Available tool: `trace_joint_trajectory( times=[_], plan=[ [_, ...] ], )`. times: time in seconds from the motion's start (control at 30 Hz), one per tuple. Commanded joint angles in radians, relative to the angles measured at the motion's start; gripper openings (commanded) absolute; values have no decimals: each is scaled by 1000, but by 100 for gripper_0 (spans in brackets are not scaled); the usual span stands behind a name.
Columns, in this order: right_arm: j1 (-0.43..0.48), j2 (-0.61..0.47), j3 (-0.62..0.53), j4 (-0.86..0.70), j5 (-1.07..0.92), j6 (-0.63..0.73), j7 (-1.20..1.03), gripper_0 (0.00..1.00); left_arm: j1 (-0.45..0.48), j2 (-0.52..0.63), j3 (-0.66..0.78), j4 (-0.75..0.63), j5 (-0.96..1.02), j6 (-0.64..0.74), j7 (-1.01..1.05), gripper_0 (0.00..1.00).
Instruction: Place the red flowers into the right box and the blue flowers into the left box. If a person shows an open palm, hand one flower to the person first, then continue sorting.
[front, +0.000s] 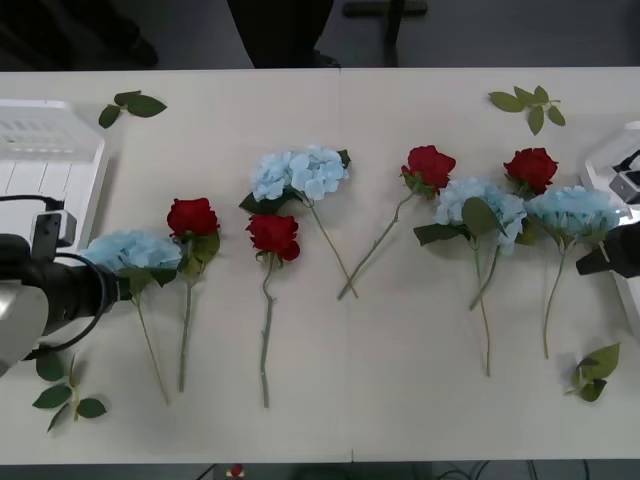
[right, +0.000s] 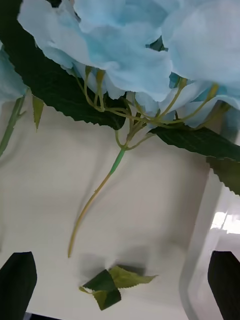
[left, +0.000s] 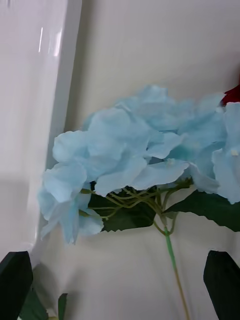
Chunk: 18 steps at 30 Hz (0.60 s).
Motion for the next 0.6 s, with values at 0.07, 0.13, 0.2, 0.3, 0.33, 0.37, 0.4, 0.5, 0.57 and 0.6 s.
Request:
trace_joint_trajectory(
  times=[0.07,0.13,0.2,0.3,0.33,0.37,0.4,0.5,0.57,0.6],
  plan=[
    [-16,33,-10,25,24,-16,-67,100,-25,-14,-31,73,-37,-67,26,100],
    [-16,54,-11,35,33,-23,-75,100,-49,-17,-33,121,-37,-85,20,100],
    [-16,74,-10,51,42,-42,-84,100,-75,-21,-39,161,-40,-93,14,100],
    [-19,110,-10,81,58,-68,-96,100,-108,-29,-47,218,-45,-111,7,100],
    [-20,117,-10,86,61,-72,-98,100,-117,-31,-50,228,-46,-114,5,100],
    [-23,130,-10,95,69,-75,-101,100,-129,-32,-50,247,-46,-122,2,100],
    [-27,140,-10,104,73,-82,-104,100,-140,-35,-50,265,-48,-127,-1,100],
    [-33,163,-8,126,93,-97,-110,100,-172,-40,-53,304,-49,-131,-7,100],
    [-34,179,-8,135,121,-106,-115,100,-192,-44,-53,325,-54,-133,-10,100],
    [-36,189,-8,138,141,-111,-116,100,-206,-47,-56,343,-59,-131,-12,100]
  ],
)
